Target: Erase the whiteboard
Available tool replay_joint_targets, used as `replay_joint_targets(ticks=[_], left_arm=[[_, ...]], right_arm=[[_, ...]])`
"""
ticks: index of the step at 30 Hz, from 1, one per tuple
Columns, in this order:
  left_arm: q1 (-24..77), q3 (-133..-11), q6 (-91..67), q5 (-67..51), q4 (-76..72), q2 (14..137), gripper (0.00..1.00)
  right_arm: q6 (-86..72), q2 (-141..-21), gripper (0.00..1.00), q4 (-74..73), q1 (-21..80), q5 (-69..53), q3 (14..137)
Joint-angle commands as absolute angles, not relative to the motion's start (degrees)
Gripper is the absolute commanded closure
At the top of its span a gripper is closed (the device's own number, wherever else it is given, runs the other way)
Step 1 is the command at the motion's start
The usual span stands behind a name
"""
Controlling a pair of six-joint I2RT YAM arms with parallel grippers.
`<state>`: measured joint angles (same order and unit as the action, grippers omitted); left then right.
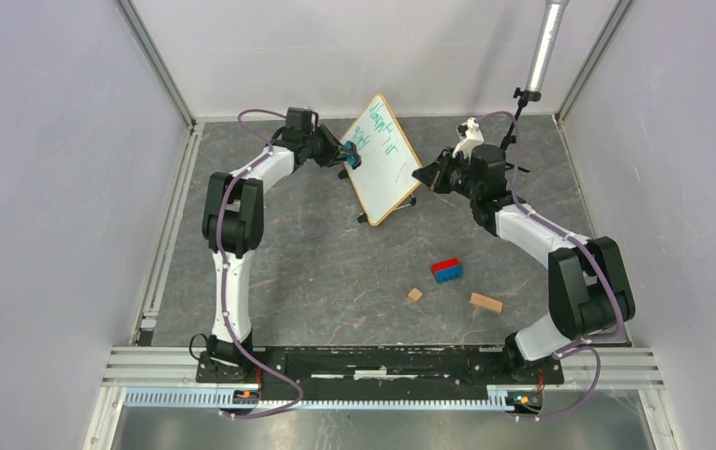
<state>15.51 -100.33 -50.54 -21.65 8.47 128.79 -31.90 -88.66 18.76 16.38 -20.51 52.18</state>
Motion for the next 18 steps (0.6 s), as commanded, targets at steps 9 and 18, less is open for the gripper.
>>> replay_joint_targets(ticks=[9, 18], left_arm=[[16.61, -107.66, -48.82, -20.1, 11.51, 128.94, 0.78], [20.29, -117.17, -48.14, -20.49, 14.06, 130.6, 0.77]], right_arm=[[-26.89, -89.56, 1.0, 17.67, 18.47, -25.87, 53.96], [-26.67, -90.34, 1.0, 17.31, 18.59, -25.88, 54.27]])
